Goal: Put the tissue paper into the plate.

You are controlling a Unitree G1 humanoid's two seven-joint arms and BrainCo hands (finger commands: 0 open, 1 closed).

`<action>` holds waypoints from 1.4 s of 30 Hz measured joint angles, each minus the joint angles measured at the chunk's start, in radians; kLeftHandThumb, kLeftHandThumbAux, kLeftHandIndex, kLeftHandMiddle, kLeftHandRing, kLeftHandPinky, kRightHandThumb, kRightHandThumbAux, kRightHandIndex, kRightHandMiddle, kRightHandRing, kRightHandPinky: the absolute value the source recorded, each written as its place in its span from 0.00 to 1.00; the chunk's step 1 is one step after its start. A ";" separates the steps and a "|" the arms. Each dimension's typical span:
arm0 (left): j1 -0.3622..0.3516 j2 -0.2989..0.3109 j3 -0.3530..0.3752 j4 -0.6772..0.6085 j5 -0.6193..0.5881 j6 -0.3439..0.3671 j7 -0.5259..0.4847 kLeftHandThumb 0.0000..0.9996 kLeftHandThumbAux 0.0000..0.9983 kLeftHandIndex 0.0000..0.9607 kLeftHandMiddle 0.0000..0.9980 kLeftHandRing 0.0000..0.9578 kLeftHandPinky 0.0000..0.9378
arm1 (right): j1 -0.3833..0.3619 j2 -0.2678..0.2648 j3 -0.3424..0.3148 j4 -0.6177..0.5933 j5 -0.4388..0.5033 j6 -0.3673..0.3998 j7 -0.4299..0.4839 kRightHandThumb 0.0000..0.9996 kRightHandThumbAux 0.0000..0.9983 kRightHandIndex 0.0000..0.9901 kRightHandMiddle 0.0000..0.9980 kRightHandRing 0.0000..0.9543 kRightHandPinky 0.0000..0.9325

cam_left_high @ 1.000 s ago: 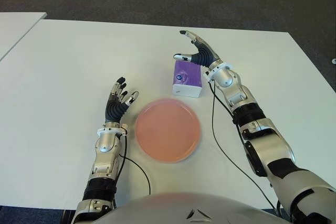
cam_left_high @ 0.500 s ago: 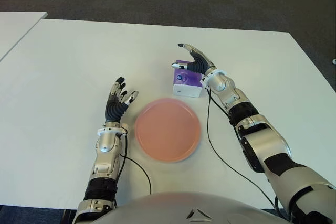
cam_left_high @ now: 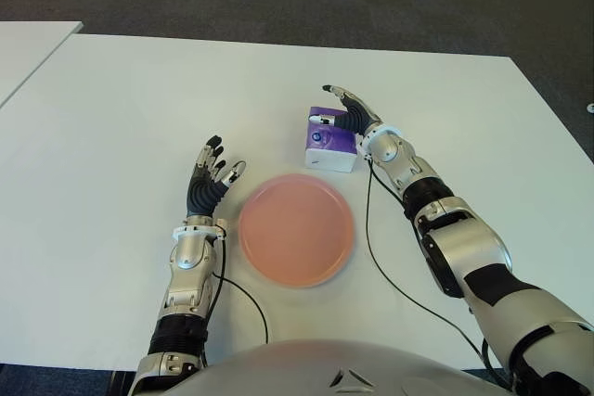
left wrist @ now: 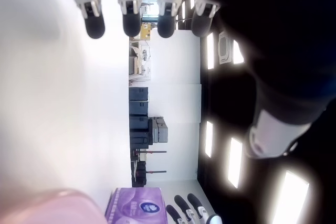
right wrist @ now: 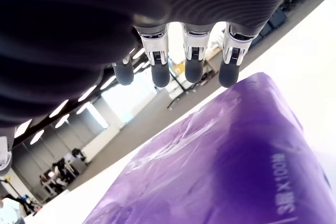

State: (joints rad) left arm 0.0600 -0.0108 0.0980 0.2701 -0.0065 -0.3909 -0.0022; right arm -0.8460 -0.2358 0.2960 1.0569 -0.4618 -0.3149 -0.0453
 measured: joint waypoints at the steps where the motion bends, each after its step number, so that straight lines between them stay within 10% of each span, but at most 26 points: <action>1: 0.000 0.000 0.000 -0.001 0.000 0.000 0.000 0.00 0.66 0.03 0.03 0.00 0.00 | -0.002 0.000 0.000 0.005 0.000 0.000 -0.001 0.26 0.39 0.00 0.00 0.00 0.00; 42: 0.000 0.000 0.000 -0.014 -0.005 0.011 0.000 0.00 0.63 0.03 0.03 0.00 0.00 | 0.020 -0.069 -0.047 -0.079 0.068 -0.046 0.072 0.20 0.34 0.00 0.00 0.00 0.00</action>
State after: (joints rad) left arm 0.0602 -0.0110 0.0984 0.2561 -0.0114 -0.3800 -0.0024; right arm -0.8263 -0.3045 0.2493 0.9776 -0.3942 -0.3607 0.0268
